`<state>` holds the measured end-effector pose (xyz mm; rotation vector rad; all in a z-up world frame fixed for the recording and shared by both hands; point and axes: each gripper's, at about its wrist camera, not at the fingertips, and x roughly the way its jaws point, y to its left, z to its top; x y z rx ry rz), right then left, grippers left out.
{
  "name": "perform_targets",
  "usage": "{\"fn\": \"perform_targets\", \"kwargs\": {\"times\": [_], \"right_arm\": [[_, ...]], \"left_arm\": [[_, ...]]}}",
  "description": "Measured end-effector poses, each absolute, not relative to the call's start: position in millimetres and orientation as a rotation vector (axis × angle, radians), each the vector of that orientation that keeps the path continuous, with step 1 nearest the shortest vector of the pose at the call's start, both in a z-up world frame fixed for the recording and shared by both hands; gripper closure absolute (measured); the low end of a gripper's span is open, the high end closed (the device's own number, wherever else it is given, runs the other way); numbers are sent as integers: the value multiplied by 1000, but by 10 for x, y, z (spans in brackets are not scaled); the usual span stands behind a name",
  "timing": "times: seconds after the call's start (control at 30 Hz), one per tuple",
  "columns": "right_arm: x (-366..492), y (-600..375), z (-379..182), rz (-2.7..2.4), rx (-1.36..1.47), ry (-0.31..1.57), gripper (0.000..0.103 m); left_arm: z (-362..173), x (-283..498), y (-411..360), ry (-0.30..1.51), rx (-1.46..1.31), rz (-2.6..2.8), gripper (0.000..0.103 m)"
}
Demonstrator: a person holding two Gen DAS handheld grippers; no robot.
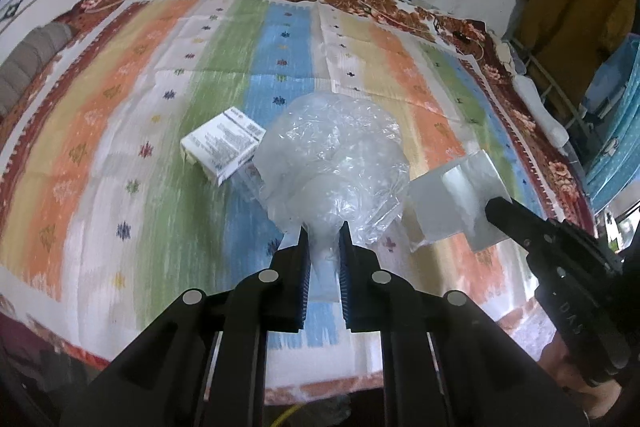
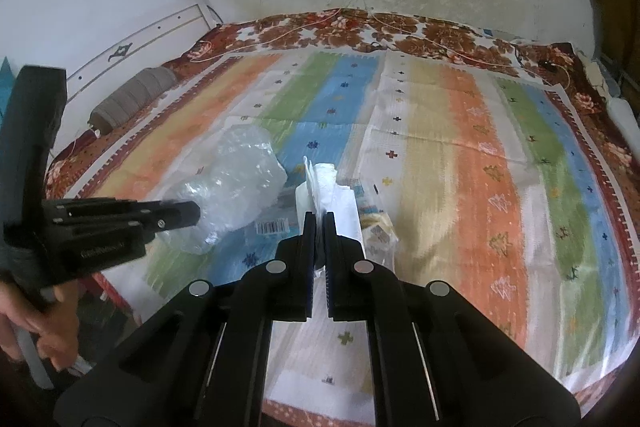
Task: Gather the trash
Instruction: 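Lift the bag and tissue and carry both toward the bin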
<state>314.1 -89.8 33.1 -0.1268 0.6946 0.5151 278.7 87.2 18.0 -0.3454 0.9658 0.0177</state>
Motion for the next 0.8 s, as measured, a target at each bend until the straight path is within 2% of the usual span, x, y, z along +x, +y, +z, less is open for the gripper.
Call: {"fn": "perform_targets", "kwargs": {"times": [0.8], "right_arm": [[2233, -1118, 465, 520, -151, 654, 100]], "left_arm": [[466, 1815, 549, 889, -387, -46, 92]]}}
